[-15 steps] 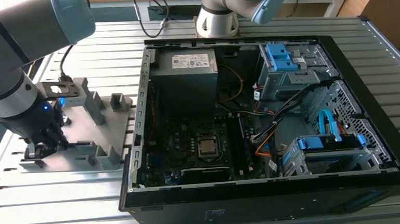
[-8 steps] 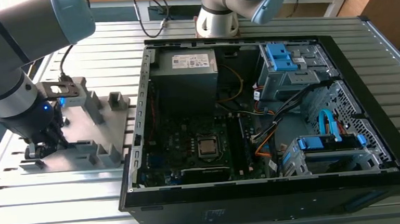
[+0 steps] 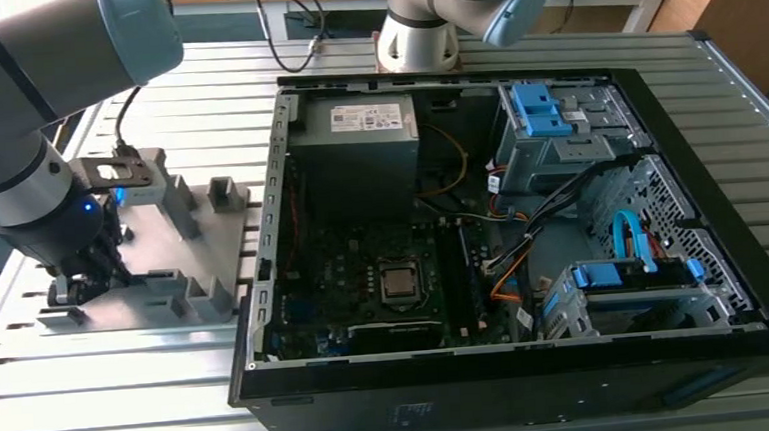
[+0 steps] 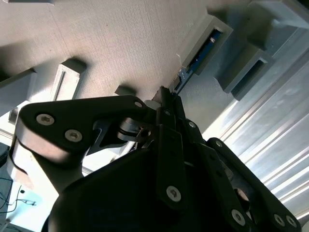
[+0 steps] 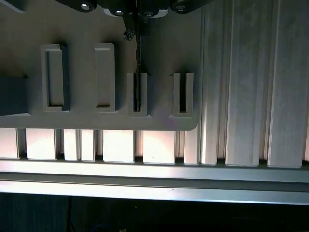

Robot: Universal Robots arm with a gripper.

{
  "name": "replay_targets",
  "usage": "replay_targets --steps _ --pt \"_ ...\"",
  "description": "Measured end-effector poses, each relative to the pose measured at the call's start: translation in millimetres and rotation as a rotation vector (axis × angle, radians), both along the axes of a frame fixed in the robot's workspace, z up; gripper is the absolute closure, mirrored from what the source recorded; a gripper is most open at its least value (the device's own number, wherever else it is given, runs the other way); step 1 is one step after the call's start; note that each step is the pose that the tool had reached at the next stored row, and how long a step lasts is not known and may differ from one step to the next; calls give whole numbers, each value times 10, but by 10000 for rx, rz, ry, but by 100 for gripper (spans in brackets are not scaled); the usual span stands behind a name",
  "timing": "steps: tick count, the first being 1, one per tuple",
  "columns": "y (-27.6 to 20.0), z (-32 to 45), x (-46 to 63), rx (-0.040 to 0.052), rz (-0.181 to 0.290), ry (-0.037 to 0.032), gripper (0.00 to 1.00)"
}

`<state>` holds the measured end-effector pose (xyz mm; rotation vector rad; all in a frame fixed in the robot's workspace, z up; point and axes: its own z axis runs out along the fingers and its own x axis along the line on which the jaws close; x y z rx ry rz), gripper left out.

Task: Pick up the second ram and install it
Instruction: 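Pick up the second ram and move it above second insertion slot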

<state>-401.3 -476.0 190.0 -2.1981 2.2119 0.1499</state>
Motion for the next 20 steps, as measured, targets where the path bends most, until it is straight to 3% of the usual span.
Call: replay_targets --steps 6,10,20 --pt "0 26 -1 11 0 0 86" --pt "0 113 0 64 -1 0 86" --pt "0 279 0 79 -1 0 86"
